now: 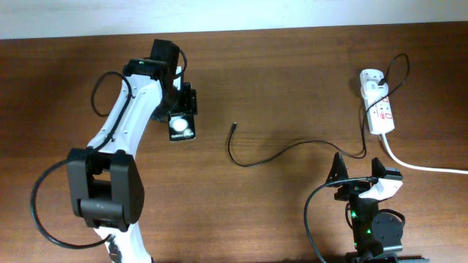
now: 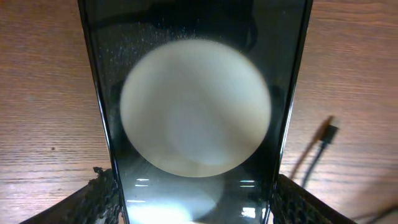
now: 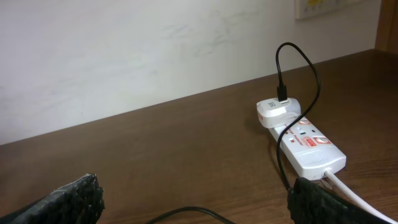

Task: Plug charger to phone and switch on socket
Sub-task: 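Lift the phone with the left gripper and tilt it upright toward center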

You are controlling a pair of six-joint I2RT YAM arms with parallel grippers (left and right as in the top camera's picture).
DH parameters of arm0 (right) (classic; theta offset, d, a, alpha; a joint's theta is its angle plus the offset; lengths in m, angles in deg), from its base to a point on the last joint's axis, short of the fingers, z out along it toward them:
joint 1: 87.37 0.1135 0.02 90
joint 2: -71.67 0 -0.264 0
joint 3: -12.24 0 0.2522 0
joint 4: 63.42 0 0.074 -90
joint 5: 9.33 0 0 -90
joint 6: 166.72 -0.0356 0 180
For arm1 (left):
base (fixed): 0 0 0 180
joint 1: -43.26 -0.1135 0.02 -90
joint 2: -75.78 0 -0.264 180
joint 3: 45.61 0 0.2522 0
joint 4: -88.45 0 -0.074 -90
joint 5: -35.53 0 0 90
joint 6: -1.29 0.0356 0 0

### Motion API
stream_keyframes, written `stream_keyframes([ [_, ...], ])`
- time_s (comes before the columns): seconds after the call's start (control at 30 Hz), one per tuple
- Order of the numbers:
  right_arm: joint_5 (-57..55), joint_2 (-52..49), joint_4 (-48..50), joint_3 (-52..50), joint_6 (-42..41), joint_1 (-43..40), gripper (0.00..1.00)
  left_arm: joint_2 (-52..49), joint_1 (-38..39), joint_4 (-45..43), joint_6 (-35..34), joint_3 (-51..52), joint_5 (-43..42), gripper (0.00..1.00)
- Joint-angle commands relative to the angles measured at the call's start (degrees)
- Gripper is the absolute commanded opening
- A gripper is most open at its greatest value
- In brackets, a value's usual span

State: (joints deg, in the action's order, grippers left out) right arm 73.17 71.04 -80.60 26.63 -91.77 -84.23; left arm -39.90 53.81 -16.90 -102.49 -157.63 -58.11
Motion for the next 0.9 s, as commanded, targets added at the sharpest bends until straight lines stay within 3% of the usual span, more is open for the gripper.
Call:
stream_keyframes([
  [0.0,-0.5,0.4,-0.4,-0.3,-0.3,-0.2,0.99,2.5,0.2,0.1,-0.4,-1.8,-6.5,0.73],
  [0.23,-0.5,0.4,-0.4,-0.3,-0.3,-0.2,0.99,2.5,0.2,0.4,-2.1,-1.8,-9.3,0.71],
  [0.47,-0.5,0.4,-0.4,-0.3,-0.3,-0.2,0.99,2.5,0.2,0.9,-5.1,-1.8,-15.0,0.54],
  [0.53,-0.5,0.4,-0.4,-0.3,-0.3,-0.2,0.99,2.5,0.2,0.9,-6.6,-1.8,-17.2,0.40],
  [0.6,-0.5,0.4,-0.4,-0.3,-0.3,-0.2,0.99,2.5,0.2,0.9,-7.1,-1.8,-19.5,0.31],
  [0.73,-0.5,0.4,-0.4,-0.3,-0.3,-0.2,0.99,2.5,0.2,0.9,-13.4,-1.8,-19.6,0.08],
  [0.87,-0.5,0.4,-0.4,-0.3,-0.3,-0.2,0.99,2.5,0.2,0.9,-15.3,-1.8,-21.7,0.01],
])
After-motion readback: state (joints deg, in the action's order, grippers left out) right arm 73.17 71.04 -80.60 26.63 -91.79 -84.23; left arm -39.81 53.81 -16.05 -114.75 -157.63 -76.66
